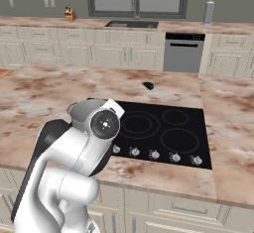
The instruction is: Turn on the burner for the pot on the stove. Wait thirty seconds for the pot to heat up. Then add the eggplant to the pot.
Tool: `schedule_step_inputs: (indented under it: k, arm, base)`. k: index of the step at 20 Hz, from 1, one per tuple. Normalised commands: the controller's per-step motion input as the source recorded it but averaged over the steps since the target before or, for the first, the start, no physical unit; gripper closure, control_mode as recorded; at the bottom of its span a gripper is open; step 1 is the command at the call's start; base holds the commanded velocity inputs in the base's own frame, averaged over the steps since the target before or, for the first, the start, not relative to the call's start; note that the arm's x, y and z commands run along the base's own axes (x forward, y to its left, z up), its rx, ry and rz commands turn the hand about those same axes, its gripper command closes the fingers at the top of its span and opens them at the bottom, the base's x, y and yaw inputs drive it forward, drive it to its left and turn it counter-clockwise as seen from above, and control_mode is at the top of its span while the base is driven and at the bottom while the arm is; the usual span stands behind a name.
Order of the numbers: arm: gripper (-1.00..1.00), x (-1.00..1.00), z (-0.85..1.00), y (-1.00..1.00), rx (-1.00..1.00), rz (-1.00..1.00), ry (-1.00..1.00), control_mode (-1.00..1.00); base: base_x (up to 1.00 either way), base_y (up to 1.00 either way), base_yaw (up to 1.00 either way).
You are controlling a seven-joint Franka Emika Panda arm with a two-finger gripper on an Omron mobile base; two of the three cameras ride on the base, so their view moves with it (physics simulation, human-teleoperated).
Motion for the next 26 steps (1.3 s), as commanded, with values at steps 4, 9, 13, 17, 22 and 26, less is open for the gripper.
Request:
schedule_step_inputs:
  k: [4,9,13,17,22,26]
  arm:
    - [-1.00,0.00,0.00,0.00,0.00,0.00,0.00,-1.00]
    - [-1.00,0.00,0.00,0.00,0.00,0.00,0.00,-1.00]
    - [-1.00,0.00,0.00,0.00,0.00,0.00,0.00,-1.00]
    - [-1.00,0.00,0.00,0.00,0.00,0.00,0.00,-1.00]
    - [-1.00,0.00,0.00,0.00,0.00,0.00,0.00,-1.00]
    - [-1.00,0.00,0.00,0.00,0.00,0.00,0.00,-1.00]
  base:
    - [0.00,0.00,0.00]
    - [0.00,0.00,0.00]
    - [0.00,0.00,0.00]
    - [0.00,0.00,0.00]
    - [0.00,0.00,0.00]
    - [0.00,0.00,0.00]
